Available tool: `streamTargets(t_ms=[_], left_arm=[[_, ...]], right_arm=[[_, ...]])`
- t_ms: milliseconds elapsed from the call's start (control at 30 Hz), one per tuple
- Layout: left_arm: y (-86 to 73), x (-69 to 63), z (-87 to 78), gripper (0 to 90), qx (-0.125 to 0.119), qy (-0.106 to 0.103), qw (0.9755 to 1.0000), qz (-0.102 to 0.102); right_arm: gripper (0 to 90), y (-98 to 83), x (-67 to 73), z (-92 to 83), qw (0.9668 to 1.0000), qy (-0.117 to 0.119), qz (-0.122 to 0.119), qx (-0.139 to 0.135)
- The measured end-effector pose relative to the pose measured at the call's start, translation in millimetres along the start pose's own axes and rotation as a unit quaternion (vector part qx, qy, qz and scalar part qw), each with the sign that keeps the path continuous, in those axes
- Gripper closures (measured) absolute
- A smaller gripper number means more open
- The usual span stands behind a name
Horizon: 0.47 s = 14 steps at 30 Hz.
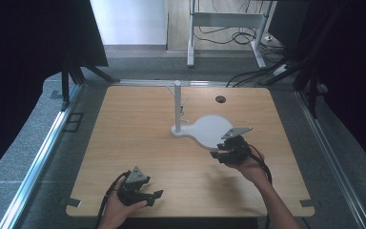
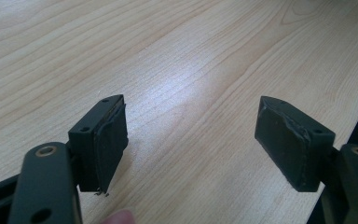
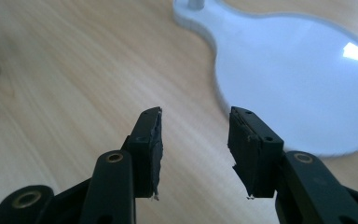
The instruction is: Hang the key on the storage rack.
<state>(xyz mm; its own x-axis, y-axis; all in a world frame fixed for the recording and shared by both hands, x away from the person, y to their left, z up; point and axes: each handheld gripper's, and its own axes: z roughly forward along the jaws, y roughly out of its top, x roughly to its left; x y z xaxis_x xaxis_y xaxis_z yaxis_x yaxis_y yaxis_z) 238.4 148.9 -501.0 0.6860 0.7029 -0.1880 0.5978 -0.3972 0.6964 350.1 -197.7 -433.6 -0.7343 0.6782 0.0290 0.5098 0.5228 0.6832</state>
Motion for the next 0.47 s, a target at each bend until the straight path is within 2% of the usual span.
streamTargets(t_ms=[67,333,467], left_arm=[[-0.1,-0.5,0.6,25.7,0.001,0.000,1.0000,-0.002],[0.5,0.2,-0.7,25.3,-0.008,-0.005,0.9999,-0.011],[0.4,1.1,-1.2,25.2,-0.009,-0.003,0.9999,-0.013]], right_arm=[[54.2,-15.2,3.5,1.2,1.0000,0.002,0.003,0.001],[52.5,-39.4,10.5,8.2,0.9998,-0.015,0.008,-0.003],[52.4,-54.7,10.3,11.1,0.9995,-0.010,0.026,-0.017]])
